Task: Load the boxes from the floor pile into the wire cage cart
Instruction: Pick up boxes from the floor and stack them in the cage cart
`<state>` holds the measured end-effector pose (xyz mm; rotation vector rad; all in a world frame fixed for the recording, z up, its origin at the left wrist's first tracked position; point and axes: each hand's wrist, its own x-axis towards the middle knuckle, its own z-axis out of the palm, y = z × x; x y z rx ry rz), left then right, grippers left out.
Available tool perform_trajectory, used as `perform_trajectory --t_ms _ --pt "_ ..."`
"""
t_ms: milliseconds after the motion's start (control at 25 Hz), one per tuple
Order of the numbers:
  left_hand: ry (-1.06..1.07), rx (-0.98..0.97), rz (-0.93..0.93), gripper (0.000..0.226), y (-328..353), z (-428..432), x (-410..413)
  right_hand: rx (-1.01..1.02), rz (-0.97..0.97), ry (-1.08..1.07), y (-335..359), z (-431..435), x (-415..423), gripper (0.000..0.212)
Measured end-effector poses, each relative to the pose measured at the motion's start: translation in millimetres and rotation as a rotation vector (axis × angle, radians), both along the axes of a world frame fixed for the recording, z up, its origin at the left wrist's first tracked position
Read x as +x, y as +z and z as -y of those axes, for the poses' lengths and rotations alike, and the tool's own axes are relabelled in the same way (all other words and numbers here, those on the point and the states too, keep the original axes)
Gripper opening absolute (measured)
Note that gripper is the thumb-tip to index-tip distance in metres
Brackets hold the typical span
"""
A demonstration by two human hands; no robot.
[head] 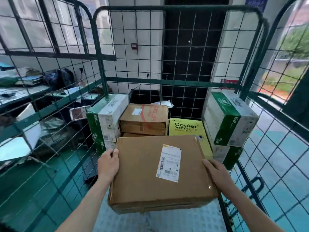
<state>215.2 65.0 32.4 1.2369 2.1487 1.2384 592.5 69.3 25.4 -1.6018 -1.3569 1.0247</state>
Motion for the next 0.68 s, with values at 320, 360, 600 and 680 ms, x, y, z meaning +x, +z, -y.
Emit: perform_trajectory --t_ms 320,360,600,680 --pt "-0.157 -0.048 0.135 0.032 -29 -68 -11 -0.065 0.075 -0.168 -29 -51 -3 0.032" --pt "-0.197 -0.067 0.172 0.028 -34 -80 -5 -0.085 0.070 -0.195 -31 -61 4 0.033" --pt "-0.416 -0.361 0.319 0.055 -57 -136 48 -0.146 -0.018 -0.356 -42 -126 52 0.038" --pt "-0.457 -0.414 0.333 0.060 -63 -160 68 -0.151 -0.023 -0.374 -46 -150 66 0.039"
